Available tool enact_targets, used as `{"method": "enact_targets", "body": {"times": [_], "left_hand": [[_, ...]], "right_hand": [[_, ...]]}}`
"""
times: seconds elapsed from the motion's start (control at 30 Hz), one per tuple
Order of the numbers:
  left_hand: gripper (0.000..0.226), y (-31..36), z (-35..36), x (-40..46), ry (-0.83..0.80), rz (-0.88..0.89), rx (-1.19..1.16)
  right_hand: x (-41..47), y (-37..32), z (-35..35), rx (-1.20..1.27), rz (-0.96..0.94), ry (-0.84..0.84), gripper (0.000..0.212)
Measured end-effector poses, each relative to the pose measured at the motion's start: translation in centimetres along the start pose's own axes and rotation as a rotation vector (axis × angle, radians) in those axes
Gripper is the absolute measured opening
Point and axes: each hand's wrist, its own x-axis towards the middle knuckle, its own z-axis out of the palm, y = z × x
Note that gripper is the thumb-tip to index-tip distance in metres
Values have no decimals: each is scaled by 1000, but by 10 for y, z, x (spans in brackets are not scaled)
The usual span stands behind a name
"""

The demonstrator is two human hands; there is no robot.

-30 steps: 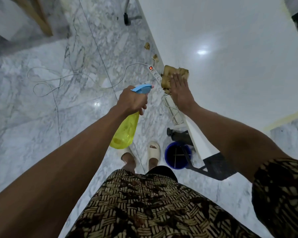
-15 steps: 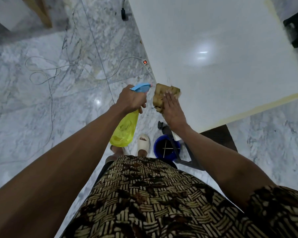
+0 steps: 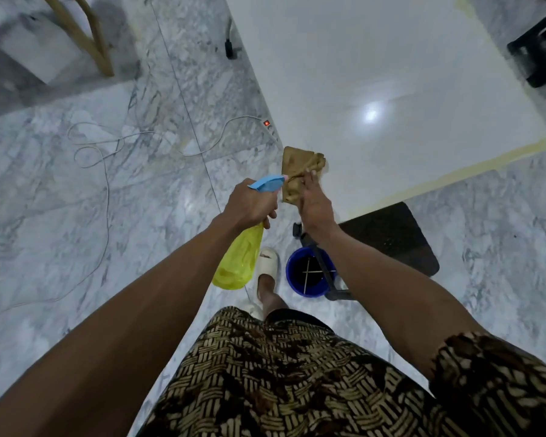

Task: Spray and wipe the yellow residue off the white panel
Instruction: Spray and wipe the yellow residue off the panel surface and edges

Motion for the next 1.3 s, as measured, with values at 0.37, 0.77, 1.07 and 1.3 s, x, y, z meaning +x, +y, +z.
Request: {"method": "enact_targets", "body": {"times": [0.37, 0.77, 1.07, 1.3], "left_hand": [[21, -71, 4, -58, 64, -56, 22], [27, -40, -2, -72, 30, 81, 46], [21, 34, -13, -94, 69, 301, 47], [42, 95, -13, -108, -27, 479, -17]], "right_hand": [[-69, -2, -9, 5, 58, 12, 35], [-76, -7, -54, 132, 305, -127, 28], [-86, -25, -133, 1775, 757, -189, 19], [-101, -37, -178, 2254, 570, 55, 29]]}}
